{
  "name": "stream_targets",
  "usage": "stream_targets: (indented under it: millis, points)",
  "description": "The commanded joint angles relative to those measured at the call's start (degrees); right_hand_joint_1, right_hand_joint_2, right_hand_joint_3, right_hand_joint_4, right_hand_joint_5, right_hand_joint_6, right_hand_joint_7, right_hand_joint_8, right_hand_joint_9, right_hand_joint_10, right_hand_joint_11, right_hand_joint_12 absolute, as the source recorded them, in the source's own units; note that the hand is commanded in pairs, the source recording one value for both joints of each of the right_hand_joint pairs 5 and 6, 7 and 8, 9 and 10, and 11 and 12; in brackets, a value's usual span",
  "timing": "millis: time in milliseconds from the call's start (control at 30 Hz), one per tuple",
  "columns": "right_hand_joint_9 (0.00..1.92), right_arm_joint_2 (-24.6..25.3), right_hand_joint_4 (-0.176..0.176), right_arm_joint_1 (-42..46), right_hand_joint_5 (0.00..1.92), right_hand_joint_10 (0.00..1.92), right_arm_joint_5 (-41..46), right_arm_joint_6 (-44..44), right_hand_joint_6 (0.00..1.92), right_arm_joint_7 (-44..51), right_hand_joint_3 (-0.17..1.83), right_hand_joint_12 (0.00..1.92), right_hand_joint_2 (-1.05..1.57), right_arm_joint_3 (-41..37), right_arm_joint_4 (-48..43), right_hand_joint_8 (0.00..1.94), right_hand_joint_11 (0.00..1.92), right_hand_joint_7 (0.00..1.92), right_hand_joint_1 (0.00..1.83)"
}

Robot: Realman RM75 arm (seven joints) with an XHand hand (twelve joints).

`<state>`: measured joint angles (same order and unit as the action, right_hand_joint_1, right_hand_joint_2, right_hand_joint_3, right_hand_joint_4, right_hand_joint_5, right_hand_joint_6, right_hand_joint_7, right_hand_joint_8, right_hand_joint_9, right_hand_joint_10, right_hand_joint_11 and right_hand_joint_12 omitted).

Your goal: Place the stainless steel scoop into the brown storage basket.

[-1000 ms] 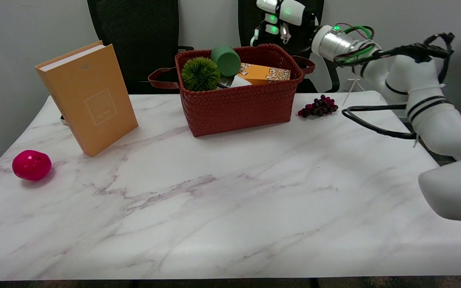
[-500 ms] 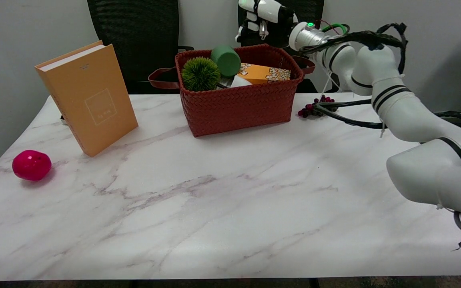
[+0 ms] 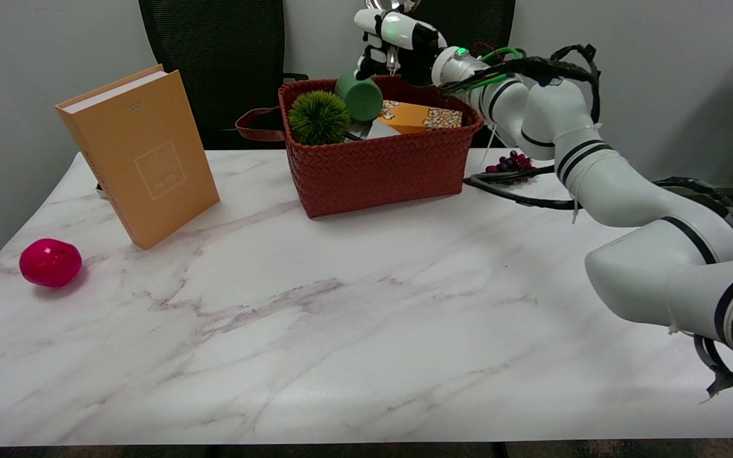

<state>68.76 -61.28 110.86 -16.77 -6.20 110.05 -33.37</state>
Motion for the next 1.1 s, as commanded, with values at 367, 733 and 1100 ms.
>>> stream_targets:
  millis: [367,733,1100]
  points:
    - [1.18,4.8,0.0,0.6,1.61,1.18,4.3,9.0,1.61,-0.5,0.27,1.07,1.15,0.4,5.7,1.66,1.07,1.66,1.0]
    - [1.22,2.6,0.0,1.7,1.72,1.22,9.0,5.1,1.72,-3.6,0.25,1.1,1.28,1.0,8.0,1.69,1.1,1.69,0.96]
    - [1.23,2.4,0.0,2.3,1.76,1.23,9.0,2.8,1.76,-4.9,0.19,1.12,1.39,1.2,8.7,1.74,1.12,1.74,0.93]
